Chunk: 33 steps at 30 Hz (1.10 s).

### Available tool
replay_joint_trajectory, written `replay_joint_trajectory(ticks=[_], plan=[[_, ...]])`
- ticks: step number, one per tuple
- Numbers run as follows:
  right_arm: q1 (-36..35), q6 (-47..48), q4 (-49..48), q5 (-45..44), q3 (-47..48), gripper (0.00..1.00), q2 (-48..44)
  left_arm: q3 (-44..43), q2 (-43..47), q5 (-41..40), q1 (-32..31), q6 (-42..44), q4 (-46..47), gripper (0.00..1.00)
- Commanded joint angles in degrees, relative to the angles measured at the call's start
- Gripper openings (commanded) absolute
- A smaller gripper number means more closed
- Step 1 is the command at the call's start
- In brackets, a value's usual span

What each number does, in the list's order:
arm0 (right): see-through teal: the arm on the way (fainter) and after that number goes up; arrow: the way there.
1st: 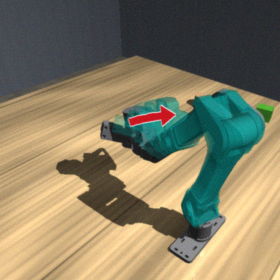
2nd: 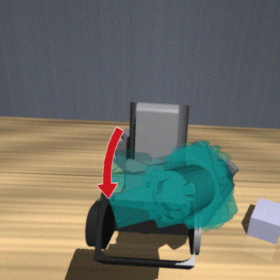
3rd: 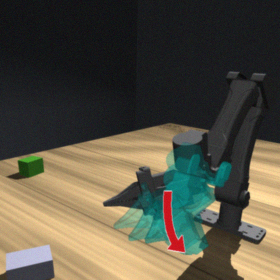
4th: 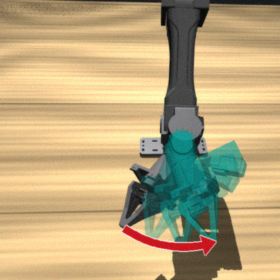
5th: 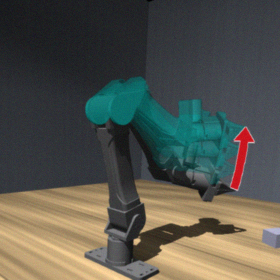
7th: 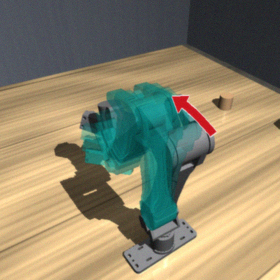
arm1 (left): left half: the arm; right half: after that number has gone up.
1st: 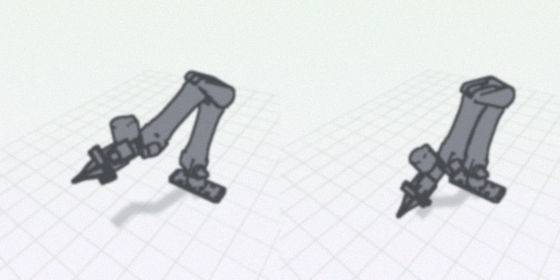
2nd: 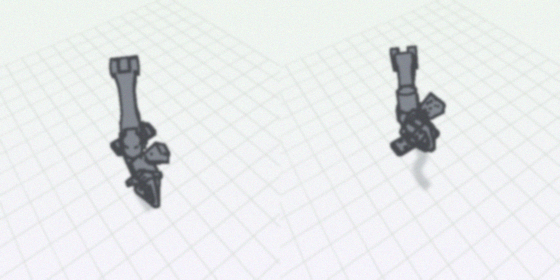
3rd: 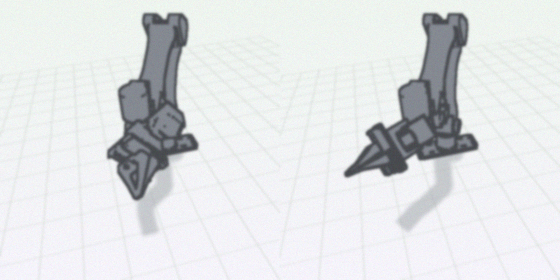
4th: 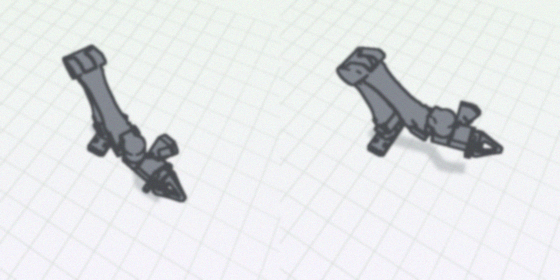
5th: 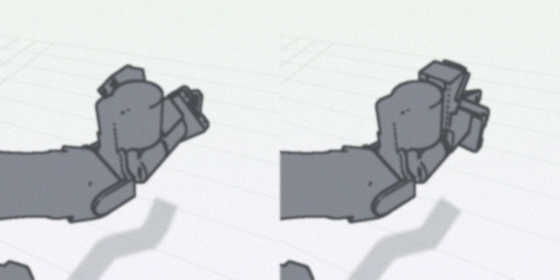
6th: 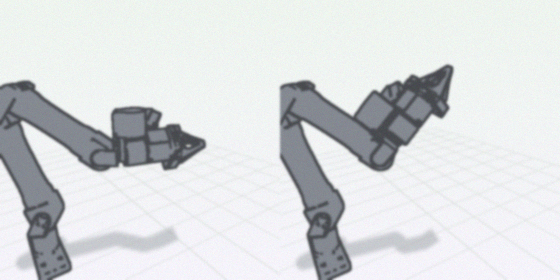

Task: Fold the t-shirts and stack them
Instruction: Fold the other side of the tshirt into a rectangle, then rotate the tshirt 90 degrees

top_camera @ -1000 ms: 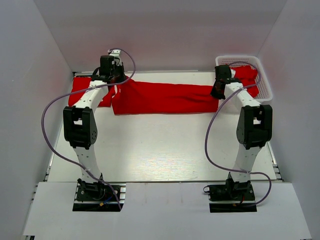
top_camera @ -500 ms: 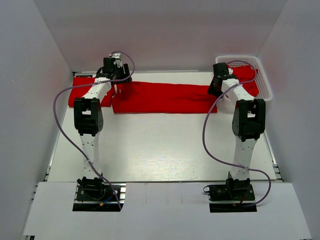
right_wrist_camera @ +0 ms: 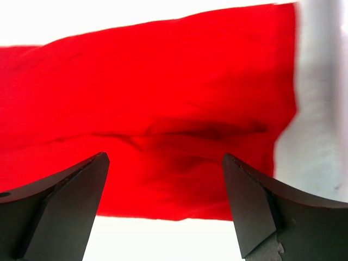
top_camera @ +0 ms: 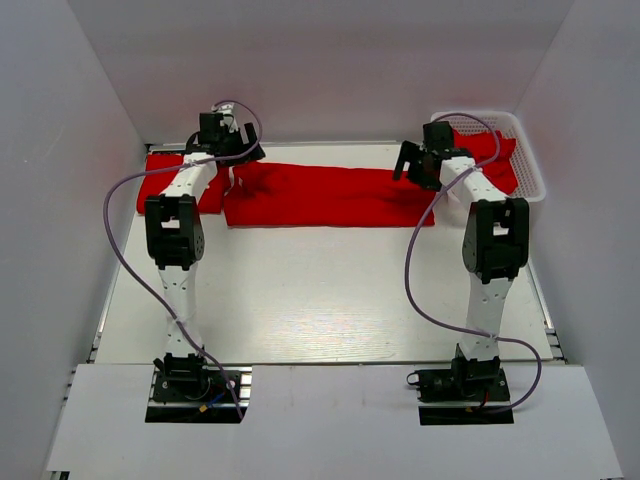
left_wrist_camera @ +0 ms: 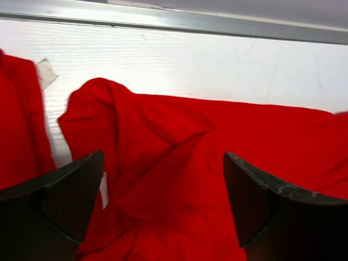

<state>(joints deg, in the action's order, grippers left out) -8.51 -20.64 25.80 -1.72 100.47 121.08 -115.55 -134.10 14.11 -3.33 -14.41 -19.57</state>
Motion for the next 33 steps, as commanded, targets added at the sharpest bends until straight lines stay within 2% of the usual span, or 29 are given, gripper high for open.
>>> replay_joint_trajectory(ticks=[1, 6, 14, 21, 25, 28, 32, 33], plan=[[-1.6, 3.3, -1.5, 4.9, -1.8, 0.90, -4.3, 1.3, 6.7, 5.0, -1.1, 1.2, -1.1, 1.00], [-3.0, 3.4, -3.1, 5.4, -7.0, 0.90, -5.5, 6.0, 7.3, 11.3, -2.2, 1.8, -1.4, 1.00], [-3.2, 2.8, -4.5, 4.9, -6.5, 0.90, -1.5, 10.0, 3.9, 11.9, -3.3, -0.6, 1.0, 1.00], [-2.7, 1.0, -7.3, 2.0, 0.6, 0.90, 6.6, 4.8, -1.6, 9.6, -3.3, -3.2, 1.1, 1.00], [-1.9, -1.0, -8.3, -4.0, 1.0, 0.90, 9.9, 1.6, -4.8, 6.5, -3.3, -3.8, 1.1, 1.00], [-1.6, -0.4, -8.2, -1.9, -1.3, 0.90, 10.2, -1.6, -8.2, 5.5, -3.3, -4.3, 3.0, 1.00], [-2.1, 0.1, -6.3, 1.1, -12.0, 0.90, 4.7, -14.6, -17.3, 8.2, -3.8, -8.0, 4.9, 1.00], [-2.5, 0.3, -6.5, 4.8, -14.3, 0.90, 3.6, -16.2, -19.1, 8.8, -4.4, -8.6, 6.2, 1.00]])
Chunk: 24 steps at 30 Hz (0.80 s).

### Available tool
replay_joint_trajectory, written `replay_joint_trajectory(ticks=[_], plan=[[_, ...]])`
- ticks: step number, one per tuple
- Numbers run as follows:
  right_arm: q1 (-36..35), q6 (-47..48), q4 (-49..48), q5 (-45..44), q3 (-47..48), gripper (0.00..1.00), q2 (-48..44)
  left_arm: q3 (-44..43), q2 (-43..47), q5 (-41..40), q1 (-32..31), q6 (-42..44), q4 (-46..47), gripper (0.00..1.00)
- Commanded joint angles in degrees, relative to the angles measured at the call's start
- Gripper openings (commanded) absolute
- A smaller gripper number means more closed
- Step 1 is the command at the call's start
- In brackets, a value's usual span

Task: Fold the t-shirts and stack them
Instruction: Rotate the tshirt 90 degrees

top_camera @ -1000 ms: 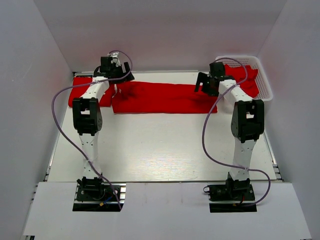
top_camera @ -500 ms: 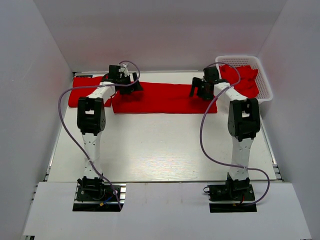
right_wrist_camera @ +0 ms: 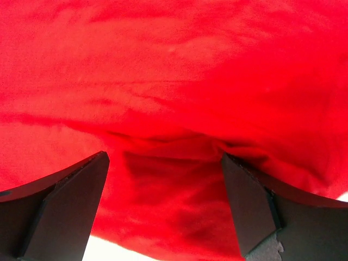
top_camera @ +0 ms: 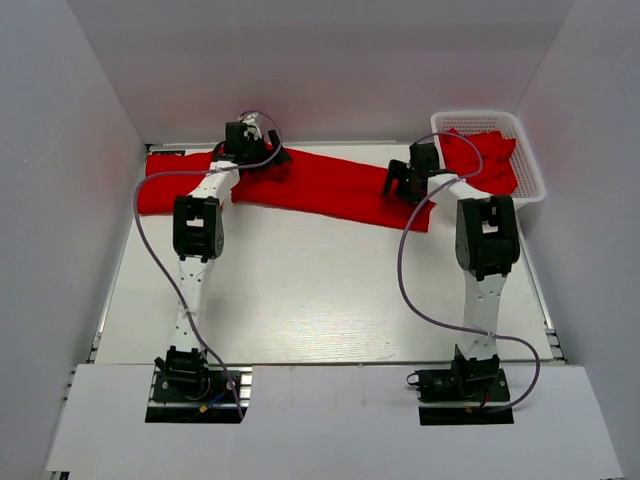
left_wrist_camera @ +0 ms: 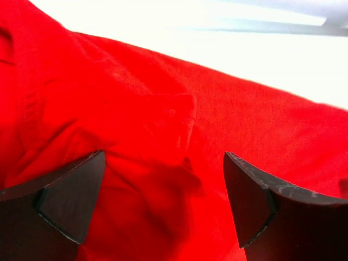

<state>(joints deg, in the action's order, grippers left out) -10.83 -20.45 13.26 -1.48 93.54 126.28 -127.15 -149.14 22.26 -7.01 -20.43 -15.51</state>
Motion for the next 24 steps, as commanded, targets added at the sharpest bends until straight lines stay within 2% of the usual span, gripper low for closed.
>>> replay_joint_trajectory(ticks=[1, 4, 6, 7, 8, 10, 13, 17, 20, 24], plan=[[-0.4, -0.2, 6.3, 6.6, -11.5, 0.90, -2.9, -6.1, -7.1, 2.4, -1.3, -3.4, 3.6, 1.00], [-2.8, 0.5, 7.7, 13.2, -22.7, 0.90, -10.9, -6.9, -9.8, 7.9, -3.1, -6.7, 14.2, 1.00], [-7.6, 2.1, 10.5, 17.5, -25.9, 0.90, -14.5, -8.3, -12.0, 9.8, -4.5, -9.3, 20.5, 1.00], [-9.4, 2.1, 11.1, 18.8, -30.6, 0.90, -16.5, -9.7, -12.9, 8.9, -6.3, -9.3, 21.1, 1.00], [-15.0, 3.2, 11.3, 24.1, -32.0, 0.90, -18.1, -12.0, -13.8, 8.9, -7.3, -9.3, 21.9, 1.00], [-18.6, 5.0, 11.3, 30.0, -35.6, 0.90, -19.5, -12.8, -15.0, 6.0, -10.2, -9.3, 24.5, 1.00], [-27.5, 8.3, 8.9, 36.6, -36.5, 0.90, -19.8, -12.2, -16.1, 3.5, -13.1, -9.9, 27.6, 1.00], [-32.2, 13.8, 7.5, 37.9, -33.9, 0.88, -20.7, -12.2, -17.1, -1.8, -15.0, -11.0, 29.0, 1.00], [-33.6, 14.1, 4.4, 40.8, -33.7, 0.91, -23.5, -12.2, -17.1, -3.6, -15.5, -12.5, 30.0, 1.00], [-33.9, 13.2, 1.5, 37.0, -34.6, 0.91, -28.4, -11.6, -15.9, -4.8, -15.5, -13.2, 30.0, 1.00]])
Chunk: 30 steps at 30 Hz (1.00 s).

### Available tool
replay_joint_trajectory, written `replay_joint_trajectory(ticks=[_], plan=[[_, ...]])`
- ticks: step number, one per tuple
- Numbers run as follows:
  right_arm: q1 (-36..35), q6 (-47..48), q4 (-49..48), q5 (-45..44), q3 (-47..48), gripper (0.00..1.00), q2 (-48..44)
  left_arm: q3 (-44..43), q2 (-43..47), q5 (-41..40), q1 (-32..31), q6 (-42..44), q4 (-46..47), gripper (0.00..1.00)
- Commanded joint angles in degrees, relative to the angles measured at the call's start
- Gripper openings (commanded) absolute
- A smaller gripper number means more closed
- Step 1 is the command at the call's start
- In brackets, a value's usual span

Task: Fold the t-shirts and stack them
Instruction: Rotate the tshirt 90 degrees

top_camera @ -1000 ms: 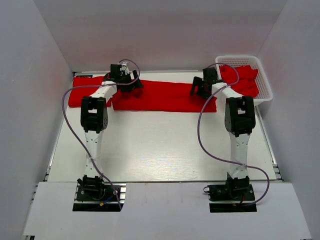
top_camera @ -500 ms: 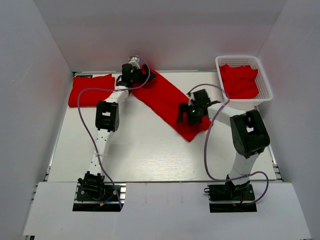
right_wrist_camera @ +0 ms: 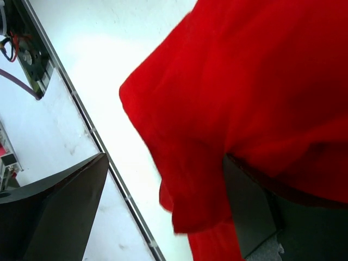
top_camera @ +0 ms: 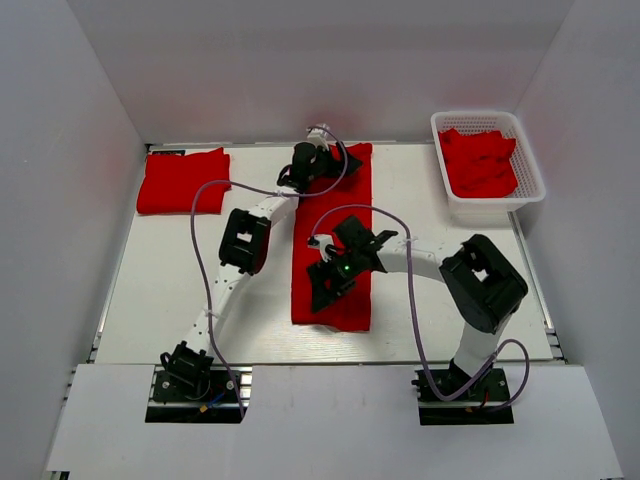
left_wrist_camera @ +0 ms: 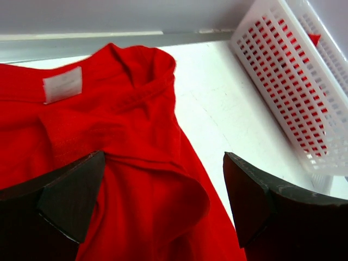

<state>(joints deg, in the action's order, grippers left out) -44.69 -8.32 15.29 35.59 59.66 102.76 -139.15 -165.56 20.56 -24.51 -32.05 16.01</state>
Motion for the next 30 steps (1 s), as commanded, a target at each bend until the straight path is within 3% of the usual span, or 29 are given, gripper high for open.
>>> replay_joint_trajectory(ticks=[1, 6, 14, 17, 21, 25, 26, 27, 28, 30], plan=[[0.0, 0.3, -0.8, -1.0, -0.8, 0.91, -5.4, 0.4, 0.5, -3.6, 2.0, -1.1, -1.5, 1.00], [0.0, -0.9, -0.6, -4.6, -2.3, 0.91, -11.9, -0.1, 3.3, -7.0, 2.0, -0.6, -1.5, 1.00], [0.7, -8.8, 0.4, -26.5, -5.3, 0.91, -22.4, 0.8, 15.7, -9.2, 2.0, 9.5, -9.5, 1.00], [1.1, -12.2, 1.7, -32.9, -6.6, 0.91, -23.9, 2.8, 22.8, -5.5, 2.7, 12.4, -15.4, 1.00], [1.7, -19.1, 6.2, -39.8, -8.4, 0.91, -24.7, 7.3, 32.6, -5.3, 2.7, 18.5, -31.3, 1.00], [3.2, -22.5, 6.9, -43.0, -12.9, 0.91, -26.7, 19.9, 45.8, -18.8, 2.0, 15.7, -46.3, 1.00], [3.2, -23.4, 7.8, -42.9, -13.6, 0.91, -26.7, 29.2, 49.0, -19.3, 1.5, 14.7, -47.0, 1.00], [3.7, -24.2, 8.1, -42.5, -14.0, 0.91, -26.9, 35.2, 52.3, -15.8, 1.5, 13.6, -46.3, 1.00], [3.7, -24.6, 8.2, -42.0, -15.1, 0.91, -27.3, 47.8, 59.1, -13.2, 1.5, 11.9, -42.0, 1.00], [4.2, -25.0, 8.0, -39.4, -15.7, 0.91, -27.8, 58.5, 64.5, -8.0, 0.8, 10.0, -38.8, 1.00]])
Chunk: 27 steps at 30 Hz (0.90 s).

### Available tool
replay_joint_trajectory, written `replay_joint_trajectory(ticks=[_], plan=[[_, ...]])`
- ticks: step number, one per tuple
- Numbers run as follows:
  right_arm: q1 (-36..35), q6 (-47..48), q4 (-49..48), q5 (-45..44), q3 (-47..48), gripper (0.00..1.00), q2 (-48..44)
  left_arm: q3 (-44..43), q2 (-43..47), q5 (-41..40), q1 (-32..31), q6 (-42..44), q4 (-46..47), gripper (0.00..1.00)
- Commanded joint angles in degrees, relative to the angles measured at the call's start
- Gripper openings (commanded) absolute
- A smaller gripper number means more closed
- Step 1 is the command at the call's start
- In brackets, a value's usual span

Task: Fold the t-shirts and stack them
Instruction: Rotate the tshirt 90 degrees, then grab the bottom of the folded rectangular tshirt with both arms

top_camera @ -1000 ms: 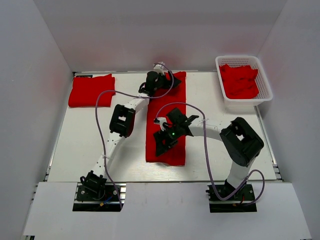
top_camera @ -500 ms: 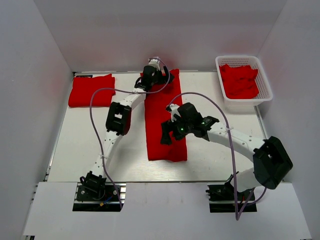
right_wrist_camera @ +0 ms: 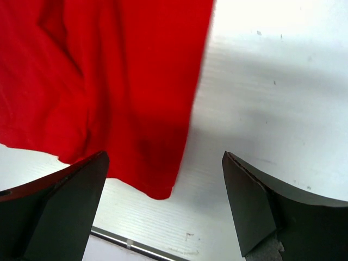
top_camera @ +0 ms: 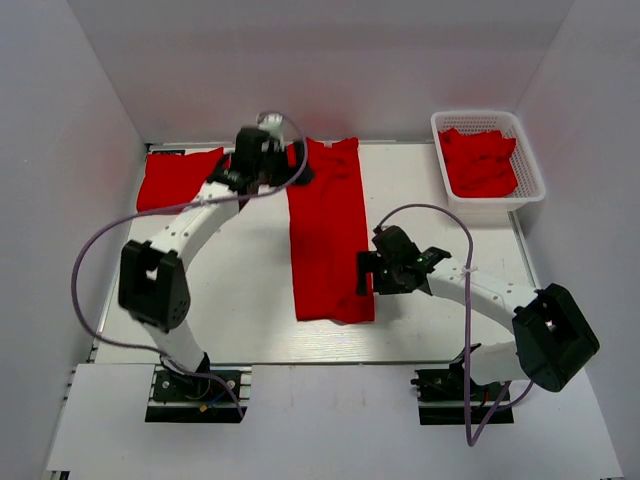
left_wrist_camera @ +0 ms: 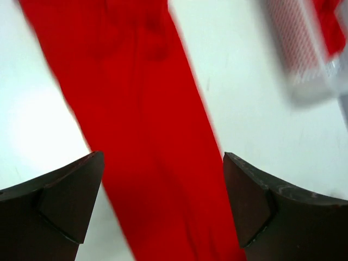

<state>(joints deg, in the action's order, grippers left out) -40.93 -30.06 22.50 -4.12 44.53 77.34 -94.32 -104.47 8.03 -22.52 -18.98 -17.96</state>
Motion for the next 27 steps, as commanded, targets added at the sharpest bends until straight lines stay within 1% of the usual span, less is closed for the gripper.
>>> replay_joint_trajectory(ticks=[1, 3, 4, 5, 6, 7, 9, 10, 14, 16, 17, 19, 21, 25, 27], plan=[[0.4, -3.6, 0.5, 0.8, -1.5, 0.91, -2.6, 21.0, 5.3, 5.7, -2.0, -4.8, -4.8, 1.00], [0.7, -3.6, 0.4, 3.0, -2.4, 0.91, -2.5, 25.9, 9.1, 8.6, -3.7, -5.4, -7.3, 1.00], [0.6, -3.4, 0.5, 3.3, -3.0, 0.91, -2.5, 30.1, 10.2, 9.3, -4.5, -5.4, -9.0, 1.00], [0.6, -3.1, 0.4, 5.9, -3.1, 0.91, -2.4, 32.7, 13.1, 10.6, -6.5, -5.4, -10.7, 1.00], [0.7, -2.5, 0.6, 6.5, -3.3, 0.91, -2.4, 35.5, 14.8, 10.6, -7.4, -5.4, -10.7, 1.00], [0.8, -2.4, 0.1, 8.0, -3.8, 0.91, -2.8, 40.5, 16.3, 10.6, -8.3, -5.4, -10.7, 1.00], [0.8, -1.8, -1.3, 9.6, -4.5, 0.91, -3.1, 44.5, 18.8, 10.6, -10.5, -6.0, -11.5, 1.00], [0.7, -1.8, -2.5, 11.8, -5.7, 0.91, -3.2, 47.6, 20.7, 10.6, -11.1, -6.0, -11.5, 1.00], [0.7, -1.8, -4.8, 13.3, -6.8, 0.91, -2.7, 49.9, 21.4, 15.5, -13.2, -5.4, -6.8, 0.98], [0.6, -2.5, -5.3, 12.4, -7.1, 0.91, -2.5, 50.5, 21.4, 16.2, -14.6, -5.4, -6.0, 0.94], [0.7, -2.6, -5.6, 12.3, -7.3, 0.91, -2.2, 49.8, 20.5, 15.6, -14.7, -4.7, -6.0, 0.92], [0.7, -3.7, -6.2, 12.3, -8.0, 0.91, -2.4, 49.0, 18.8, 13.9, -16.1, -4.1, -9.5, 0.87], [0.8, -4.1, -7.2, 11.9, -8.9, 0.91, -2.5, 49.0, 18.2, 11.0, -16.7, -4.0, -11.4, 0.84], [0.8, -5.0, -7.8, 12.2, -9.6, 0.91, -1.7, 50.4, 17.1, 10.0, -18.1, -4.0, -11.4, 0.79], [0.9, -5.5, -8.5, 12.2, -10.3, 0.91, -1.4, 50.9, 16.3, 8.0, -18.1, -4.0, -11.4, 0.75]])
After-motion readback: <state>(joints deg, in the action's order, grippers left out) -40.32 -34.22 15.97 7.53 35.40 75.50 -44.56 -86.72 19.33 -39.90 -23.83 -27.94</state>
